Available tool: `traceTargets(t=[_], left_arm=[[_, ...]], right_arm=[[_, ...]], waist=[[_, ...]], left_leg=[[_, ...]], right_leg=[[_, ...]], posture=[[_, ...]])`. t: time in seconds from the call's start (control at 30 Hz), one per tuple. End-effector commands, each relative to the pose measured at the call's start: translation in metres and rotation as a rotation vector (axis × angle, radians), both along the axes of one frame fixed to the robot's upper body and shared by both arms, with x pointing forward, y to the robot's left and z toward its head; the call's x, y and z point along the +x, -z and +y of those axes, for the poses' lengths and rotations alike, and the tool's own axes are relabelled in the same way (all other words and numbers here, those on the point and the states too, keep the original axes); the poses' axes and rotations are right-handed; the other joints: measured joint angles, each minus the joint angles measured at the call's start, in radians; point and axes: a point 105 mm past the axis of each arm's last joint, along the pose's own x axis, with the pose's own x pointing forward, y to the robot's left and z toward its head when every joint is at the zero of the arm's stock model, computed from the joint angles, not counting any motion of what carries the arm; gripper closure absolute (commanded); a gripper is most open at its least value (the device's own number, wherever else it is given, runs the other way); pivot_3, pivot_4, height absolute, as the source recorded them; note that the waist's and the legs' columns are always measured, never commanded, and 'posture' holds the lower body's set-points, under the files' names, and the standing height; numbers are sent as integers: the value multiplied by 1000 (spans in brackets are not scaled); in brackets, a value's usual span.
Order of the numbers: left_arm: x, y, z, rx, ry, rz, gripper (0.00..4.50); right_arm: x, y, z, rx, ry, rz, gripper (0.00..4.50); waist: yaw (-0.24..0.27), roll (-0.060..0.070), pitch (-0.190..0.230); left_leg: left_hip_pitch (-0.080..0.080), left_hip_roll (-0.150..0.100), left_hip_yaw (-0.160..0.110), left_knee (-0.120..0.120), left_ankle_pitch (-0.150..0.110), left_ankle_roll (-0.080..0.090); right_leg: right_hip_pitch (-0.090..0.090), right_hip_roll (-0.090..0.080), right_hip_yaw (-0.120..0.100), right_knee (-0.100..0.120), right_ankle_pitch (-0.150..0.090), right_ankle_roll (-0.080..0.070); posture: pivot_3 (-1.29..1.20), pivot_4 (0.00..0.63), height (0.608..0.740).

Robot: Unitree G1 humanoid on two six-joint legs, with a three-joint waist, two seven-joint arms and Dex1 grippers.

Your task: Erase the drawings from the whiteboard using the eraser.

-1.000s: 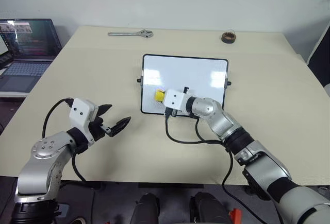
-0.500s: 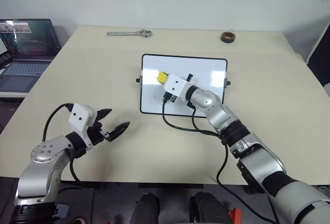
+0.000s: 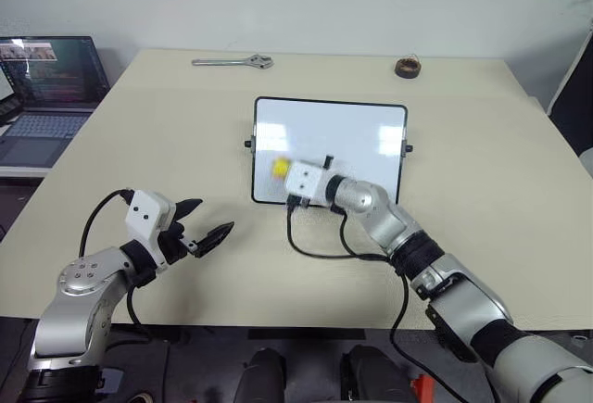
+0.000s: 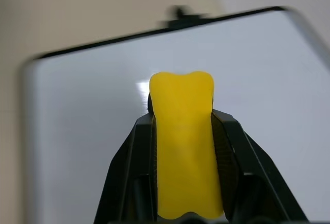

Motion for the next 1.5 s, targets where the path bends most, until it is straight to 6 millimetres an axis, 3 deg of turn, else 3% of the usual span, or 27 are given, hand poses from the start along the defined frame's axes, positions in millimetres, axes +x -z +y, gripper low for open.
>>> traceTargets(t=[0.03,0.23,0.33,0.4,0.5,0.67,0.87,0.97,1.07,1.17,1.27,1.4,1.5], left_arm=[[1,-9,-4,7,18,-40,0],[2,-11,-9,2,26,-41,0],[1,-11,-11,-1,32,-39,0],[1,-12,-12,-1,35,-40,0],[2,-14,-15,-3,41,-42,0],[6,-24,-34,26,109,-52,0],[12,-40,-70,62,270,-76,0],[14,-47,-101,62,396,-83,0],[15,-50,-134,64,530,-90,0],[13,-48,-165,79,674,-83,0],[12,-46,-179,96,755,-75,0],[13,-52,-212,102,897,-78,0],[16,-56,-224,127,958,-94,0]], right_arm=[[1,9,-4,-71,-7,1,3416],[-28,66,-1,-286,-162,153,3419],[-38,81,-7,-351,-193,181,3420],[-36,74,-10,-306,-168,163,3420],[-28,48,-12,-168,-118,109,3420],[-36,-16,-32,103,-83,19,3424],[-67,-47,-91,324,55,27,3426],[-78,-53,-134,403,223,2,3426],[-88,-40,-172,478,392,66,3426],[-100,-20,-191,551,481,156,3426],[-102,-7,-206,590,593,195,3426],[-92,33,-235,720,837,340,3426],[-81,45,-242,773,895,405,3426]], waist=[[-1,0,0],[-9,0,0],[-6,0,0],[-4,0,0],[0,0,0],[15,0,0],[14,0,0],[12,0,0],[12,0,0],[9,0,0],[-3,1,1],[-5,1,1],[-5,1,1]], left_leg=[[0,0,0,0,0,0],[1,1,1,-1,0,0],[2,1,1,0,0,0],[3,1,0,0,0,0],[3,1,0,0,0,0],[-2,1,-1,1,0,0],[-4,1,-2,0,-1,-1],[-4,1,-1,0,-1,-1],[-4,1,-1,0,-1,-1],[-3,1,0,0,-1,-1],[-3,1,3,0,-1,-1],[-2,1,4,0,-1,-1],[-3,-2,3,1,-1,-1]], right_leg=[[0,0,0,0,0,0],[0,1,1,-1,0,0],[1,1,0,0,0,-1],[2,1,0,0,0,0],[2,1,0,0,0,-1],[0,1,-1,0,0,-1],[-1,1,-2,-4,0,0],[-1,1,-1,-4,0,0],[-1,2,-1,-3,-1,0],[0,7,0,-4,-1,0],[-2,9,2,-2,0,0],[-3,12,2,0,-1,0],[-3,13,2,0,0,-1]], posture=[[0,150,740],[0,150,740],[0,150,740],[0,150,740],[0,150,740],[0,150,740],[0,150,740],[0,150,740],[0,150,740],[0,150,740],[0,150,740],[0,150,740],[0,150,740]])
